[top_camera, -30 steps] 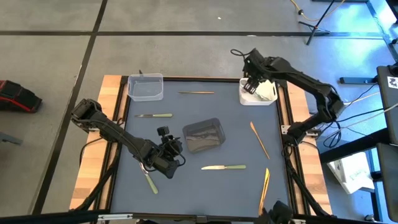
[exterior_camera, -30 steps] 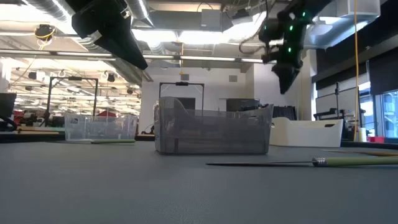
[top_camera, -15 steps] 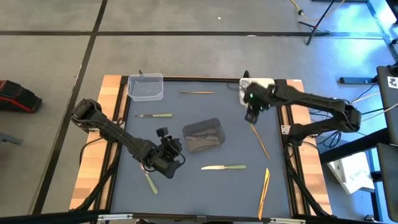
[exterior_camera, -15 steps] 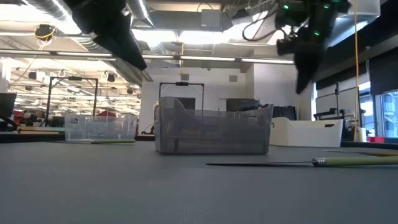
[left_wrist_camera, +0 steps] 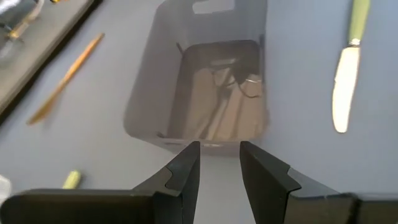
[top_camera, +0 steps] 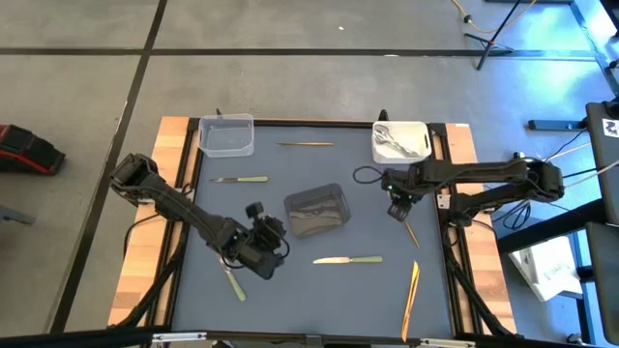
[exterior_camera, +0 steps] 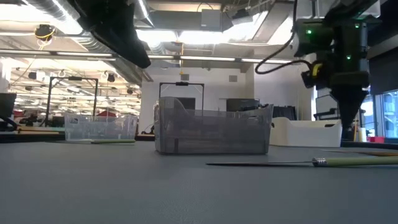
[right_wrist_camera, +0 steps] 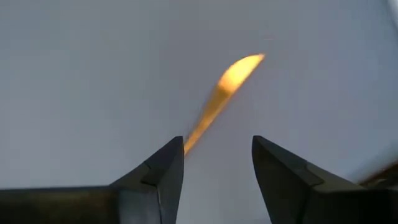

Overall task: Sort silverware by color (type)
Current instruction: Put the gold table knife into the black bin

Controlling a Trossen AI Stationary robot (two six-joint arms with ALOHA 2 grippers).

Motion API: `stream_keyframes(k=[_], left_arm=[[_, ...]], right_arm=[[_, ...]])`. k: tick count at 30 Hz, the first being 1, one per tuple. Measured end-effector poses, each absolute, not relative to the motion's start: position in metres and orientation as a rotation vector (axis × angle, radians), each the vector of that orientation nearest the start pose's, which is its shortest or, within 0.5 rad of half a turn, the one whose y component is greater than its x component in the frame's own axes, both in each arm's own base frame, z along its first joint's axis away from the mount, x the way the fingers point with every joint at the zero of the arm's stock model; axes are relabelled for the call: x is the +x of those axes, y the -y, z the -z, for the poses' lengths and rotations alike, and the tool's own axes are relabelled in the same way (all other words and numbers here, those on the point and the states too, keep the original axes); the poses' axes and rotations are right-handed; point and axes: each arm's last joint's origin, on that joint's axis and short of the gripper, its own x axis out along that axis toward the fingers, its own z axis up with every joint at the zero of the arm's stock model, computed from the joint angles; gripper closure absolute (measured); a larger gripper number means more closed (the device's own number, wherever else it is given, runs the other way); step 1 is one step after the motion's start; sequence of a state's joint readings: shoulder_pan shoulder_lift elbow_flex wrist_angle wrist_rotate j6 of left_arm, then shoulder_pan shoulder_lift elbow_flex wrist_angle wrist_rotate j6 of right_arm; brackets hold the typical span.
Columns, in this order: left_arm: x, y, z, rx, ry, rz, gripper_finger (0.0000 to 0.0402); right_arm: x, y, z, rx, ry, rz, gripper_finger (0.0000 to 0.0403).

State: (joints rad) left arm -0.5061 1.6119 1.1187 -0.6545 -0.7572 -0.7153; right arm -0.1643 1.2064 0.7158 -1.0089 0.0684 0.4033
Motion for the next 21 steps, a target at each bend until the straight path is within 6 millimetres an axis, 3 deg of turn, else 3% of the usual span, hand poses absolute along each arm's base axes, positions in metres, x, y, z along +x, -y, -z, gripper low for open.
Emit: stream_keyframes(k=[7,15,21], left_arm=[[0.277,0.145,-0.223,-0.096,-0.771,-0.500,0.0292],[0.272,0.158,-0.224,-0.095,-0.741,-0.466,0.0292],[0.273,0.161,-0.225,-0.113,-0.715,-0.457,0.0292]], right_arm=[[0.163,0.020,-0.171,0.480,-1.522,0.517,0.0226],[0.159,0.014,-0.150,0.605,-1.508,0.419,0.0226],[0.152,0.013,-0.139,0.636,-1.523,0.441,0.0226]])
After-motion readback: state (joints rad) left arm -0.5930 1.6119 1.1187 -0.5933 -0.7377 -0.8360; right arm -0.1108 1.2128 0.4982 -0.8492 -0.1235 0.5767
